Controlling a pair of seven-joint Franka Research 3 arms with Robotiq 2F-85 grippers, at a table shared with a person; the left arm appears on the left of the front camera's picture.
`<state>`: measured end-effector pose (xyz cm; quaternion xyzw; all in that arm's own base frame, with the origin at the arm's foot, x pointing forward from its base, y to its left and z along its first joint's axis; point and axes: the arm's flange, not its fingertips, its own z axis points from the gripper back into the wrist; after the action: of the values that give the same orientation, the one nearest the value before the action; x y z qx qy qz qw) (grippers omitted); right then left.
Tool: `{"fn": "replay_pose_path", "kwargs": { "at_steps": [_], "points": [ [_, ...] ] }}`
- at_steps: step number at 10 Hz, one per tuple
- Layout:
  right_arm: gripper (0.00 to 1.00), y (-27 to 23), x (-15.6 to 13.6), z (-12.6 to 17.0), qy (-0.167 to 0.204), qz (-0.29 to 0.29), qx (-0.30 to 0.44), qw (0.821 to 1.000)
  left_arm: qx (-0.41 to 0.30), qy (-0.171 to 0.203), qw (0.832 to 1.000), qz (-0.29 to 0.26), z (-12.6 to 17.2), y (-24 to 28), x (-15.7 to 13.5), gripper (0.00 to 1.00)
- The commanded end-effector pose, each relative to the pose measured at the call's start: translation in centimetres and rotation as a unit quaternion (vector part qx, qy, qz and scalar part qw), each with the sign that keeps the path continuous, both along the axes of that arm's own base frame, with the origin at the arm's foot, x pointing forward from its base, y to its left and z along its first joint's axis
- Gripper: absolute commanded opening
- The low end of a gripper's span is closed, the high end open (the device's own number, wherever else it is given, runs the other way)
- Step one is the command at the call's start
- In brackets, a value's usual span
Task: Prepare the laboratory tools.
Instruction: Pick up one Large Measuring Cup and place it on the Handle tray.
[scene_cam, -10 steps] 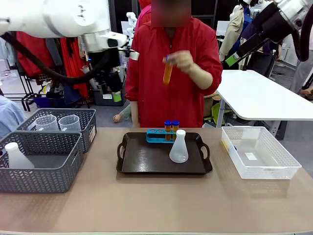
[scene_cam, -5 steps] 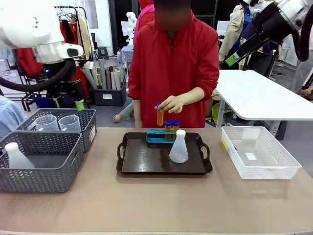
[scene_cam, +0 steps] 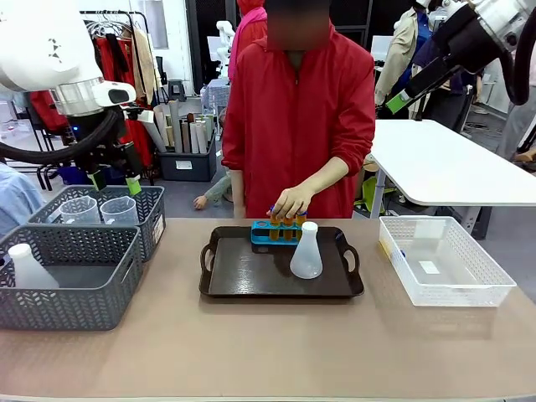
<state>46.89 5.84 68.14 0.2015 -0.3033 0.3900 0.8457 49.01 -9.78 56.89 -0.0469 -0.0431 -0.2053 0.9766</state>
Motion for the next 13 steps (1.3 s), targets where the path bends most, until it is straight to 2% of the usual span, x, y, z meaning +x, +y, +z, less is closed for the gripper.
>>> {"fn": "replay_pose_path", "kwargs": {
  "at_steps": [1, 3, 4, 6, 7, 10, 12, 13],
  "points": [
    [1.00, 0.1, -0.1, 0.1, 0.000, 0.001, 0.006, 1.000, 0.008, 0.002, 1.000, -0.001, 0.3, 0.1, 0.3, 1.00],
    [1.00, 0.1, -0.1, 0.1, 0.000, 0.001, 0.006, 1.000, 0.000, 0.000, 1.000, -0.001, 0.1, -0.1, 0.0, 1.00],
    [1.00, 0.1, -0.1, 0.1, 0.000, 0.001, 0.006, 1.000, 0.011, 0.007, 0.999, 0.032, -0.2, 1.0, 1.2, 1.00],
    [1.00, 0.1, -0.1, 0.1, 0.000, 0.001, 0.006, 1.000, 0.012, -0.008, 0.993, 0.116, -1.9, 3.6, 4.3, 1.00],
    [1.00, 0.1, -0.1, 0.1, 0.000, 0.001, 0.006, 1.000, 0.013, -0.001, 0.989, 0.150, -2.7, 5.3, 5.9, 1.00],
    [1.00, 0.1, -0.1, 0.1, 0.000, 0.001, 0.006, 1.000, 0.027, -0.027, 0.970, 0.239, -5.2, 11.2, 10.4, 1.00],
    [1.00, 0.1, -0.1, 0.1, 0.000, 0.001, 0.006, 1.000, 0.045, -0.038, 0.954, 0.293, -7.2, 14.5, 11.4, 1.00],
    [1.00, 0.1, -0.1, 0.1, 0.000, 0.001, 0.006, 1.000, 0.042, -0.030, 0.951, 0.304, -8.3, 15.5, 11.4, 1.00]
  ]
}}
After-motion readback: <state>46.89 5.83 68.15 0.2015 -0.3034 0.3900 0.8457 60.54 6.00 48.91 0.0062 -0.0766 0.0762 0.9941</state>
